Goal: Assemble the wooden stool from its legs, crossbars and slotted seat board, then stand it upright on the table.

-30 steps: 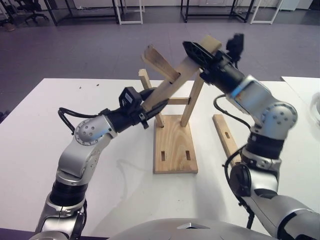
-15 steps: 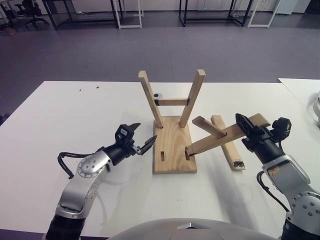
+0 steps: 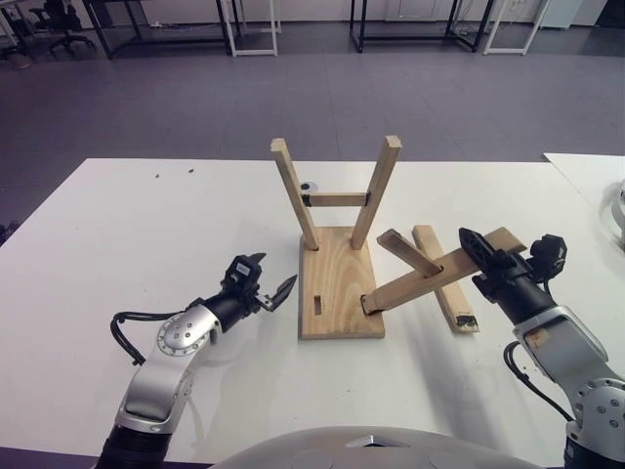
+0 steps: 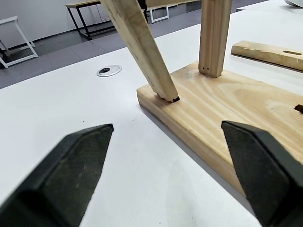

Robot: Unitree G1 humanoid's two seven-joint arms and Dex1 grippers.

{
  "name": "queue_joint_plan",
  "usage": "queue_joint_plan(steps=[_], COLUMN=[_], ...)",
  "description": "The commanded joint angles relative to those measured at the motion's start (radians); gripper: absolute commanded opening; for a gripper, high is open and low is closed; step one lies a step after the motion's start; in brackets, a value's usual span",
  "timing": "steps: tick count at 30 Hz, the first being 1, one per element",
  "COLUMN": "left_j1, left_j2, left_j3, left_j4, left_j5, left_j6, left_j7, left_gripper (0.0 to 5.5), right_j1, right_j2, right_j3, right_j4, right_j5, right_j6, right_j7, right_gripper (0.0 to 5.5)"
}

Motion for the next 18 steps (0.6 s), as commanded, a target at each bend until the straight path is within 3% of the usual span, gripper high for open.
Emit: queue_joint_plan(steps=[1,7,13,15,18], left_j1=[-0.001,-0.015,-0.026,-0.04,-0.054], left_j2=[-0.011,-0.026,-0.038,-0.041,-0.042], left_j3=[-0.009,-0.012,-0.03,-0.035,-0.039], left_j4=[0.012,0.008,0.015,0.024,0.032], left_j5=[0.024,0.043,0.053,0.058,0.062], left_j6=[-0.005,-0.003,-0.004,-0.003,-0.002], left_j7=[0.013,0.018,0.022,0.017,0.014], left_gripper=[4.21,4.21,4.21,4.21,4.21], right_j1=[-0.016,-0.071,-0.092,-0.095,-0.108], right_j2=[-0.03,-0.143,-0.254,-0.253,-0.218], right_j3=[0.026,0.086,0.378,0.438,0.433], right_j4=[-0.013,-0.045,0.025,0.102,0.187], right_j5=[-0.091,-0.314,-0.567,-0.639,-0.67], right_j6=[-0.012,0.002,0.063,0.055,0.06], right_j7=[-0.042,-0.037,0.16,0.218,0.236], right_gripper=[1.02,1.02,1.03,1.03,1.04])
